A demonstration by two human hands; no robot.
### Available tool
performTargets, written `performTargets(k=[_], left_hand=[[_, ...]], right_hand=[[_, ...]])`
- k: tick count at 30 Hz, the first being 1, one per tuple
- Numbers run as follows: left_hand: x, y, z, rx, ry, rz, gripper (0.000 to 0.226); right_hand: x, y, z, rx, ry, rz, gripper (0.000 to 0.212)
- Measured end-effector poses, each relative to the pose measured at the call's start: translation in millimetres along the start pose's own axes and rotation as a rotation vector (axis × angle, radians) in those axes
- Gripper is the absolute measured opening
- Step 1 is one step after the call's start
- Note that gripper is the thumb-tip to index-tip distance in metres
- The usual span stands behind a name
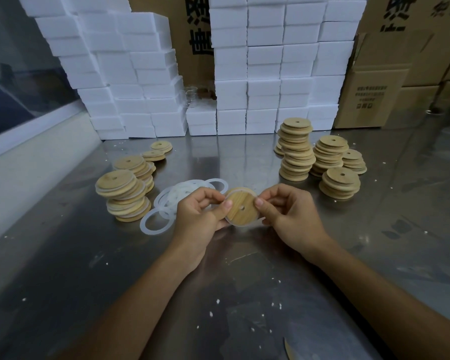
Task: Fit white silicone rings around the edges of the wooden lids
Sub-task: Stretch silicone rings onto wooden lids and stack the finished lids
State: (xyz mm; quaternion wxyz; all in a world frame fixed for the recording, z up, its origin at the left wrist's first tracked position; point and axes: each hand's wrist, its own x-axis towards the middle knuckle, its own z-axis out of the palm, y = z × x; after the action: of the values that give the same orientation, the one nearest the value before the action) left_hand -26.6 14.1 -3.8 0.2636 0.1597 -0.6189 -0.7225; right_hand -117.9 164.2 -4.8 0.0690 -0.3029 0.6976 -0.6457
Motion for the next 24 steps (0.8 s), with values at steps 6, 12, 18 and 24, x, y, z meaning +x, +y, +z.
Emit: performTargets(k=[6,12,18,24], left_hand=[[-0.2,-6.9,-0.1,0.482,-0.012,0.348,0.022],[-0.1,-0.4,-5.9,0.682,-0.144,0.551,0.013],[-0.5,-0.2,-6.4,0.676,-0.085,0.447,0.028],[-0.9,0.0,-4.5,0.638,-0.044,0.374,0.024]], right_hand=[[-3.8,-4.0,-2.9,-0.27,0.094,-0.257,0.01],[-6.6,-8.2,-0.7,-0.401,0.077,-0.4,0.009],[-6.3,-5.5,1.9,-0.323,0.067,-0.337,0.004],[-1.9,-0.9,2.3,-0.19,0.041,-0.173,0.009]])
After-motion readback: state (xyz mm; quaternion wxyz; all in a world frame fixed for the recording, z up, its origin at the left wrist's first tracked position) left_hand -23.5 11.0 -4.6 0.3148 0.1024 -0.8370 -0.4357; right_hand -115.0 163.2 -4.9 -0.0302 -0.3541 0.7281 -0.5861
